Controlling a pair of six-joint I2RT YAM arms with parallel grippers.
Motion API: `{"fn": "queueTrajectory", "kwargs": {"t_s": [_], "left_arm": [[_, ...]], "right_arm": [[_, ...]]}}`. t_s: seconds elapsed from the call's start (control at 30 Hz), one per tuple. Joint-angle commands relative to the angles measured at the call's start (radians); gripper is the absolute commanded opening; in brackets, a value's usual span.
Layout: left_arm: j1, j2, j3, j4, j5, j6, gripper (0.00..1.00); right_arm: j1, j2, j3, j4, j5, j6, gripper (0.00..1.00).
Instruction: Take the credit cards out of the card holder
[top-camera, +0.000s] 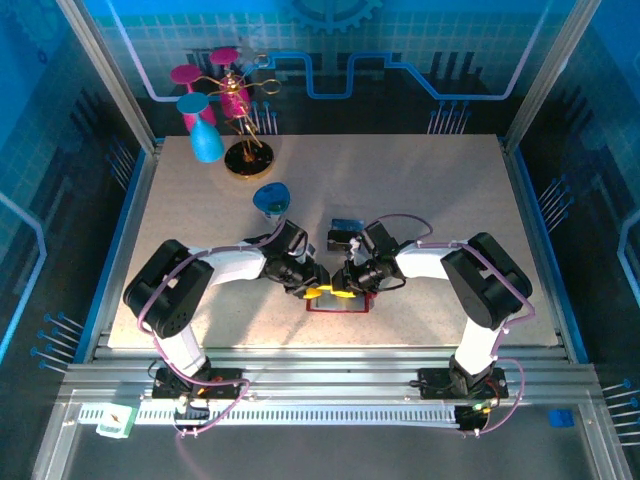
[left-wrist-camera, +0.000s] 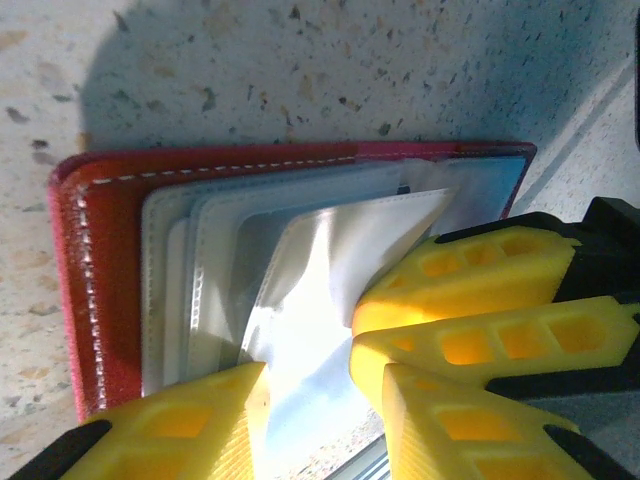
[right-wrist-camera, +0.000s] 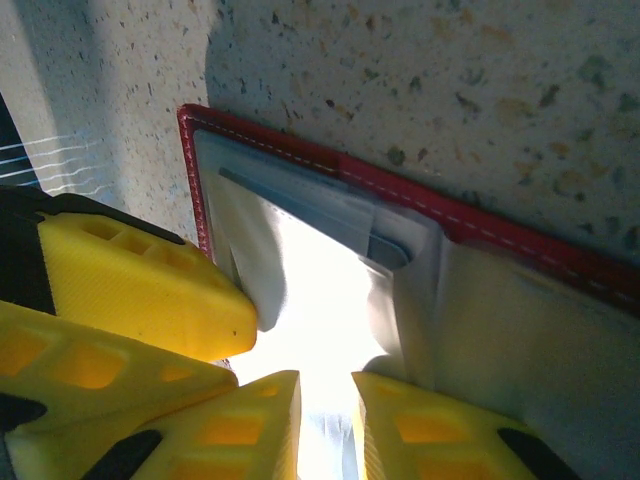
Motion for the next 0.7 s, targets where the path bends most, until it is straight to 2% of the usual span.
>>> {"fn": "queueTrajectory", "kwargs": {"t_s": [0.0,0.2,0.4,0.67], "left_arm": [[-0.010,0.015,-0.022,0.033,0.005,-0.024,0.35],[-0.007,-0.010,-0.008,-0.020,-0.050,-0.004,0.36],[0.001,-0.006,-0.008,0.010,-0.054,-0.017,0.36],[0.018,-0.037,-0.013,0.021,-0.093,-0.032,0.37]], "right_arm": [[0.011,0.016,-0.025,-0.032,0.025,0.008,0.21],[0.010,0.016,-0.028,-0.025,0.027,0.008,0.14],[0.010,0.020,-0.038,-0.003,0.020,0.014,0.05],[0.008,0.023,-0.044,0.005,0.018,0.014,0.00]]}}
